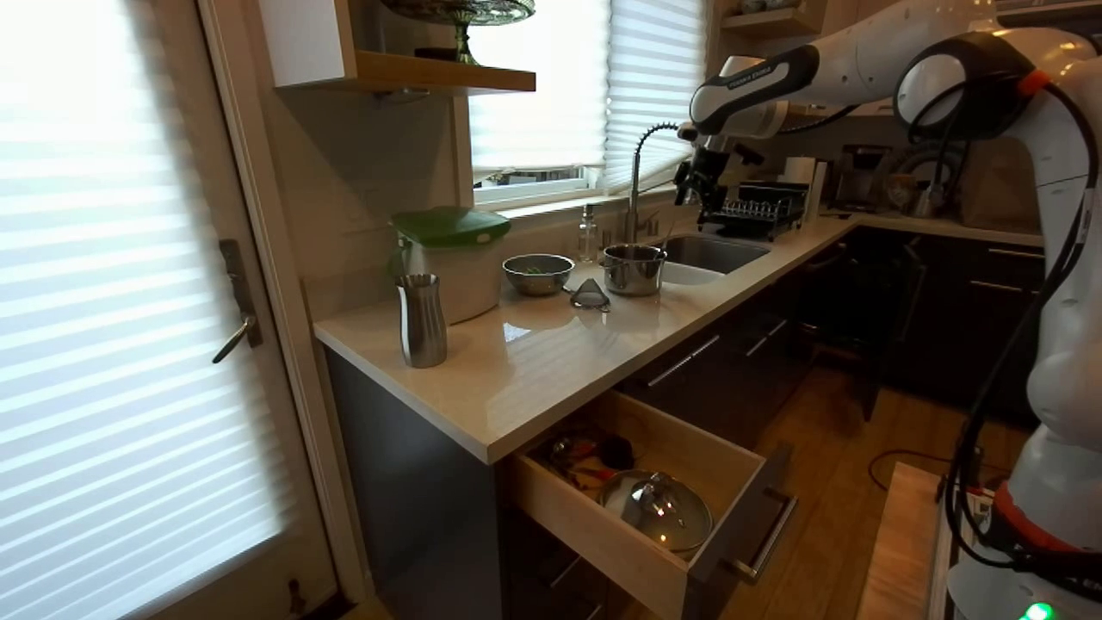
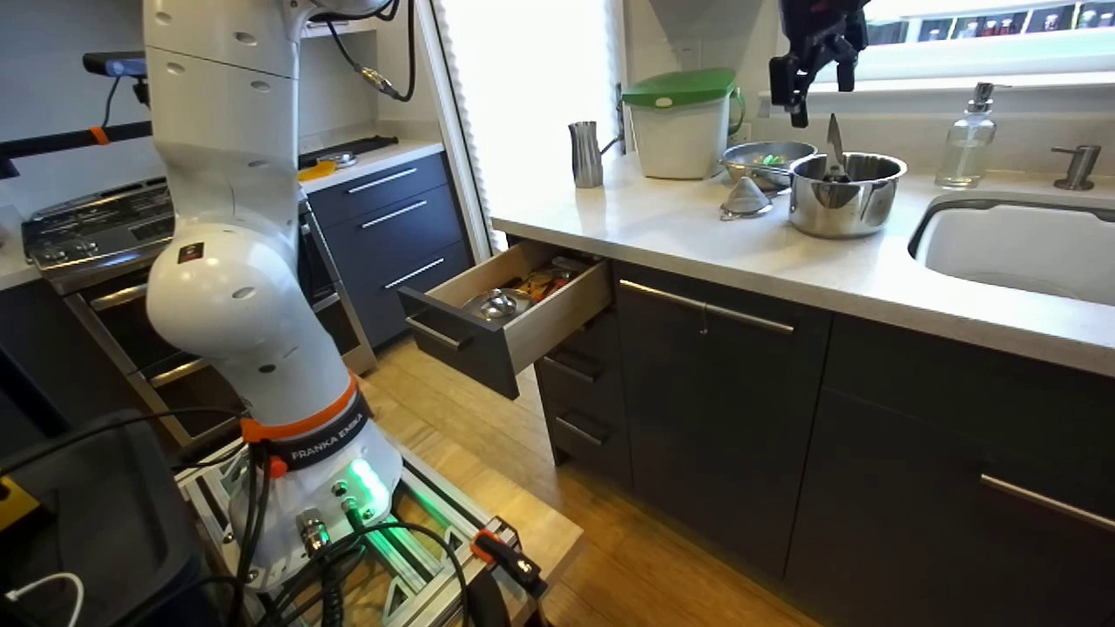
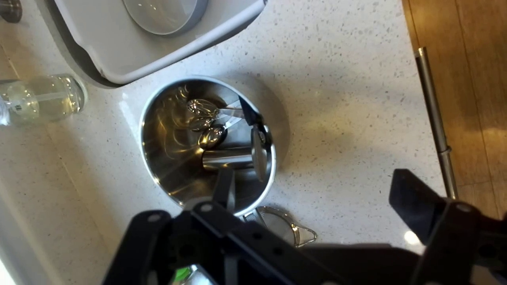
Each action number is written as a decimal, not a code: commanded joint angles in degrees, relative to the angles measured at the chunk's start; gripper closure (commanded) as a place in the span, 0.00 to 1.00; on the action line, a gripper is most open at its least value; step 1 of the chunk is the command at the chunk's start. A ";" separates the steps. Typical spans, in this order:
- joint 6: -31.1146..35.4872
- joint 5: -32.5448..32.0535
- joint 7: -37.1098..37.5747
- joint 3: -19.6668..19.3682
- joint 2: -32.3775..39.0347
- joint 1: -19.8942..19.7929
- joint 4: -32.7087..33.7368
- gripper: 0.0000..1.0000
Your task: Pick up the scissors from the silver pot and put it in the open drawer
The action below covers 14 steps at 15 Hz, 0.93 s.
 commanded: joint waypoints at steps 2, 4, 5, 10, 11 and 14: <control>-0.50 0.05 0.00 0.54 0.37 -0.67 0.90 0.00; -0.60 0.15 -0.05 0.58 0.42 -0.76 1.12 0.00; -0.59 0.16 -0.05 0.60 0.38 -0.77 1.08 0.00; -3.01 1.16 -2.98 2.08 3.26 -1.25 4.12 0.00; -2.98 1.38 -4.45 2.48 4.13 -1.53 4.93 0.00; -1.79 2.19 -5.16 3.06 6.98 -2.12 7.92 0.00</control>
